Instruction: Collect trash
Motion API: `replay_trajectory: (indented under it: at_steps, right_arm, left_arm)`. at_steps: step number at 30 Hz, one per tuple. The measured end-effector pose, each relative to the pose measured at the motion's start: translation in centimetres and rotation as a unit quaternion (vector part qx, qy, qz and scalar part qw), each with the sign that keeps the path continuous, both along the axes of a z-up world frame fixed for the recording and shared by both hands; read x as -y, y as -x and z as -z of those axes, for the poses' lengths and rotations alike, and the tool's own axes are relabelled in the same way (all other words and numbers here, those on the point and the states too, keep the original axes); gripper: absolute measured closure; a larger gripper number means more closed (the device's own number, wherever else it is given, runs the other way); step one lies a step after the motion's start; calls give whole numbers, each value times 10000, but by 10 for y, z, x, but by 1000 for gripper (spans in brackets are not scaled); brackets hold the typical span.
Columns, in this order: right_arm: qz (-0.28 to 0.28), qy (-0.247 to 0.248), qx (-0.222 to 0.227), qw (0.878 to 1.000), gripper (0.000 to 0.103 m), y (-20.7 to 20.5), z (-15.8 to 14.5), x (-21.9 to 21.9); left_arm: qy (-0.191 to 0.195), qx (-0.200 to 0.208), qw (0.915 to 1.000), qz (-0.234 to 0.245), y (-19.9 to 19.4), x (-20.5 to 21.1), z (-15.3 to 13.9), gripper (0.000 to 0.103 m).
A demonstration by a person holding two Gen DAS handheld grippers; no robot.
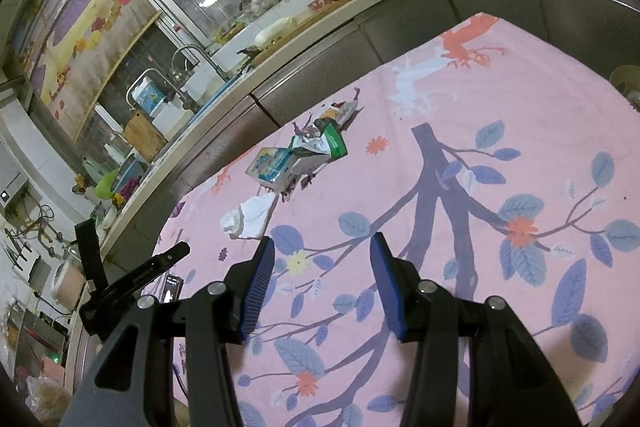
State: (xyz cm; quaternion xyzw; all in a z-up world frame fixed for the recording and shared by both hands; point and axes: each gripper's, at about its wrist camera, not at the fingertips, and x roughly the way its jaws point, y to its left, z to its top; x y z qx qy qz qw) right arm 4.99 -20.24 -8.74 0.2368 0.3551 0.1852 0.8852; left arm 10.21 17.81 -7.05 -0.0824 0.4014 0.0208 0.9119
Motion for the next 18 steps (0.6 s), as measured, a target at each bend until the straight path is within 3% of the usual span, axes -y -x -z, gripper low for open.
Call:
replay_trajectory:
  at_steps: [2, 5, 9, 12, 15, 16, 18]
  right_arm:
    - [-18, 6, -47, 10000, 55, -4, 1, -1]
    - [-55, 30, -122, 9999, 55, -9, 4, -3]
    - [-101, 81, -234, 9996, 55, -19, 9, -6]
    - [-148, 160, -261, 9994, 55, -34, 9, -9]
    - [-170, 468, -13, 9988, 55, -60, 2, -17]
    - [-201, 551, 47, 9983, 55, -71, 0, -21]
    - [-301, 643, 92, 9974, 55, -96, 0, -28]
  left_arm:
    - [80, -79, 9999, 63, -7, -3, 5, 37]
    - [325, -153, 9991, 242, -23, -5, 12, 25]
    - [721, -273, 9964, 347, -53, -7, 19, 25]
    - [689, -393, 9964, 288, -80, -4, 28, 25]
    - [601, -478, 9966, 289, -100, 2, 38, 26]
    - [571, -503, 9966, 300, -104, 4, 42, 30]
    - [573, -602, 9958, 386, -110, 10, 48, 65]
